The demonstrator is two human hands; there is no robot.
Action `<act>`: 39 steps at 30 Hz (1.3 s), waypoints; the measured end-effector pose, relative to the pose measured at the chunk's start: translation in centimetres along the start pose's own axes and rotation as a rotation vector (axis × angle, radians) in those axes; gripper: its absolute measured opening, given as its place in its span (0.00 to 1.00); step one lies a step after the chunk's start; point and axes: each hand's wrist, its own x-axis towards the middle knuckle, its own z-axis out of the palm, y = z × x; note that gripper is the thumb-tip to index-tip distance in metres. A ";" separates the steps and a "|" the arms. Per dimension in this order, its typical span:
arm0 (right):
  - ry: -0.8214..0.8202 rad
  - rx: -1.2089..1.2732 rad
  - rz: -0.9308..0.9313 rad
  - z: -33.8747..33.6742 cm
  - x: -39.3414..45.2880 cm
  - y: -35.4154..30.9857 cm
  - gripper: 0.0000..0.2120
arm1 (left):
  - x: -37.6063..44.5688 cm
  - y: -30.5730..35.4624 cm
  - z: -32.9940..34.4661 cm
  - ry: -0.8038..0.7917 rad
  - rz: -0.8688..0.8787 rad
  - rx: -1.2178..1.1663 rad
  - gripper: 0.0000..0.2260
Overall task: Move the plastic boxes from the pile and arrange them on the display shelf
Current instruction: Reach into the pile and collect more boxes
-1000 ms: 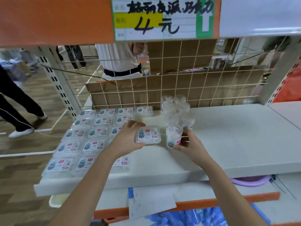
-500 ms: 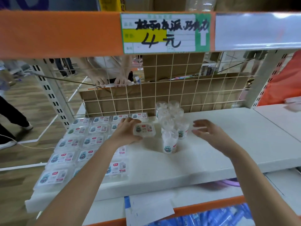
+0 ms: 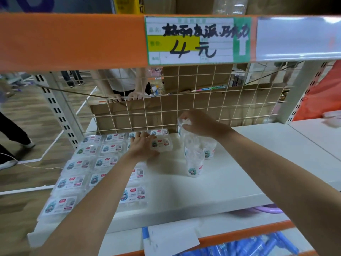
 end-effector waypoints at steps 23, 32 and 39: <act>-0.036 -0.246 -0.122 -0.5 0.3 2.5 0.18 | 1.7 3.1 -3.8 0.091 0.125 0.055 0.23; -0.113 -0.529 0.084 -7.8 -8.4 15.2 0.21 | 4.5 24.2 -6.3 0.168 0.525 0.220 0.26; -0.250 -0.573 0.387 -12.8 -20.0 28.8 0.23 | 5.1 42.5 -1.5 0.015 0.678 0.254 0.22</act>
